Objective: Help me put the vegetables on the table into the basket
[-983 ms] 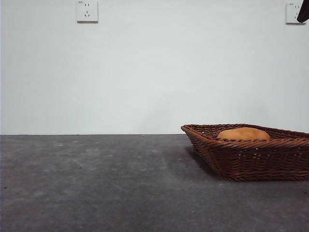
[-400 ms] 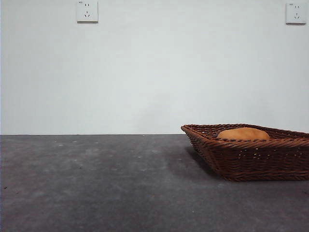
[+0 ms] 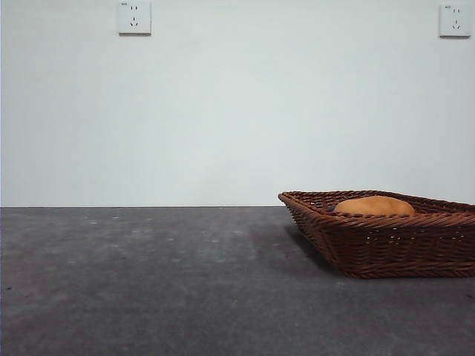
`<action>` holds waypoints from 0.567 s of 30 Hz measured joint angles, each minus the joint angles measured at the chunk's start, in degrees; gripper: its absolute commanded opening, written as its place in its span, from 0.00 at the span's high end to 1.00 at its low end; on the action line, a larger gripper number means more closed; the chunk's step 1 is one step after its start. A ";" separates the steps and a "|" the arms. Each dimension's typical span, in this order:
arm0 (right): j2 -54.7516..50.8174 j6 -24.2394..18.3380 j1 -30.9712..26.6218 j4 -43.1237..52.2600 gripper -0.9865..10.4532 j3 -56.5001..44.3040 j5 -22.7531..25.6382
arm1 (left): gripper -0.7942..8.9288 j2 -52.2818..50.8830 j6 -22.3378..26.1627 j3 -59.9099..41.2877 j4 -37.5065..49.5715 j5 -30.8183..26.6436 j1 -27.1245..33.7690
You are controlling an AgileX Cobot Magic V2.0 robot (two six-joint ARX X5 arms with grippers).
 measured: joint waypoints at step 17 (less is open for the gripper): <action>-28.57 4.22 0.00 33.55 0.91 -49.59 -0.48 | 0.92 0.00 0.00 0.00 -0.02 0.00 0.00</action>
